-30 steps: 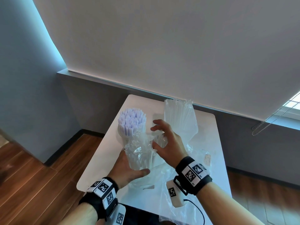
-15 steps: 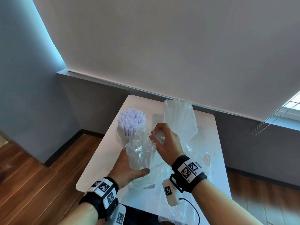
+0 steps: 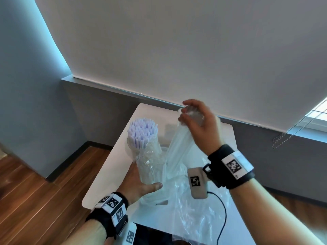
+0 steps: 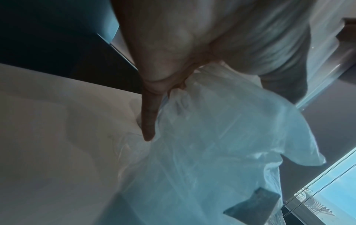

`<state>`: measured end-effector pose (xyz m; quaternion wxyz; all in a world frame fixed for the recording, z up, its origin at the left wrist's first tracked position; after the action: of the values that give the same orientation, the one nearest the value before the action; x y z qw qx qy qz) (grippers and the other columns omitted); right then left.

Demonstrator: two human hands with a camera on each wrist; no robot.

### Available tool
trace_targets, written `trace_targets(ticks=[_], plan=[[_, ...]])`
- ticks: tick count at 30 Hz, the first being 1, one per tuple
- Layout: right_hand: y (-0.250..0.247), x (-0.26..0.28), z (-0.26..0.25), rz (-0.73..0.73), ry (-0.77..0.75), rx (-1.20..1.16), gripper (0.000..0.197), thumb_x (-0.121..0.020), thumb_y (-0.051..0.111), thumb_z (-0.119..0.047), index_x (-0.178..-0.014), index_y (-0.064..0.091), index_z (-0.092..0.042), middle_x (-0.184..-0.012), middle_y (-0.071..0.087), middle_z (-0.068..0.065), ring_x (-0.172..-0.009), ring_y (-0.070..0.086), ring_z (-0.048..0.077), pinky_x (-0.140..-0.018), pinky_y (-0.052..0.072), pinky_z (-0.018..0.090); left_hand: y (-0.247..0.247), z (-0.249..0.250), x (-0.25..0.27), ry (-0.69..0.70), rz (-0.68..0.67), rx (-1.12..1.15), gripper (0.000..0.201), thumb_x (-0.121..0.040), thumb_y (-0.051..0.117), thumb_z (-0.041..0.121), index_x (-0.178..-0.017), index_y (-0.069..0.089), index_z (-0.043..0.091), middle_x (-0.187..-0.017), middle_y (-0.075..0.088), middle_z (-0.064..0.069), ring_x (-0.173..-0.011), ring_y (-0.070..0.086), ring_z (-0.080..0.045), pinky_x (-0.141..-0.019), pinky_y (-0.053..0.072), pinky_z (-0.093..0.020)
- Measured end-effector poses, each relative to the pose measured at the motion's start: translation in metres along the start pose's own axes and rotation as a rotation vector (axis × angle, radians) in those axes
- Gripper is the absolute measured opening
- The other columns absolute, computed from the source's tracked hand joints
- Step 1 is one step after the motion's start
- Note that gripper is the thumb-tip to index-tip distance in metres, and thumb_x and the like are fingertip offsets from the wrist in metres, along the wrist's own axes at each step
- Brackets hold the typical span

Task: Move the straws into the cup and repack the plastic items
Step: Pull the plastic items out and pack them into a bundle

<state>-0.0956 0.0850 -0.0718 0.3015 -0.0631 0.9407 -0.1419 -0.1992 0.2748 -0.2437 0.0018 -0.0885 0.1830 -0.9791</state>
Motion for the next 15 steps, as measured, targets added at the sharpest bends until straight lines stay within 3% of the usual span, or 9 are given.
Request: trace_targets(ticks=[4,8,11,15], plan=[[-0.035,-0.034,-0.036,0.03,-0.063,-0.126,0.028,-0.09,0.061,0.007,-0.115,0.058,-0.006,-0.092,0.064,0.008,-0.08,0.069,0.033,-0.077,0.059,0.04,0.0,0.002,0.001,0.024,0.009,0.008,0.111,-0.046,0.087,0.063,-0.139,0.034,0.036,-0.138,0.047,0.014,-0.13,0.044,-0.008,-0.113,0.037,-0.04],[-0.066,-0.076,-0.051,0.035,-0.182,-0.068,0.035,-0.088,0.062,0.004,-0.12,0.055,-0.006,-0.094,0.063,0.016,-0.081,0.068,0.039,-0.076,0.058,0.042,0.0,0.004,0.002,0.025,0.006,0.02,0.111,-0.047,0.087,0.06,-0.14,0.034,0.035,-0.138,0.046,0.013,-0.131,0.043,-0.008,-0.114,0.035,-0.038],[-0.073,-0.099,-0.031,0.02,-0.192,0.005,0.032,-0.087,0.063,0.002,-0.117,0.057,-0.008,-0.091,0.063,0.014,-0.078,0.068,0.038,-0.075,0.059,0.046,0.0,0.001,0.001,0.007,-0.007,0.019,0.114,-0.046,0.087,0.064,-0.142,0.032,0.035,-0.139,0.045,0.014,-0.132,0.043,-0.007,-0.114,0.035,-0.039],[-0.06,-0.099,0.024,-0.022,-0.097,0.085,0.026,-0.087,0.067,-0.002,-0.111,0.06,-0.009,-0.093,0.064,0.008,-0.082,0.066,0.023,-0.084,0.056,0.05,0.001,0.0,0.002,-0.01,-0.001,0.012,0.117,-0.045,0.087,0.063,-0.143,0.03,0.034,-0.14,0.043,0.015,-0.131,0.042,-0.007,-0.112,0.034,-0.032]])
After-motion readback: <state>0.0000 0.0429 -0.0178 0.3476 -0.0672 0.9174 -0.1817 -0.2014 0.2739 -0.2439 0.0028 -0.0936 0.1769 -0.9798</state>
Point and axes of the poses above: each hand's wrist, its own x-axis away from the middle knuckle, its own y-axis out of the palm, z = x × y, the point moved 2 cm from there along -x, towards the middle knuckle
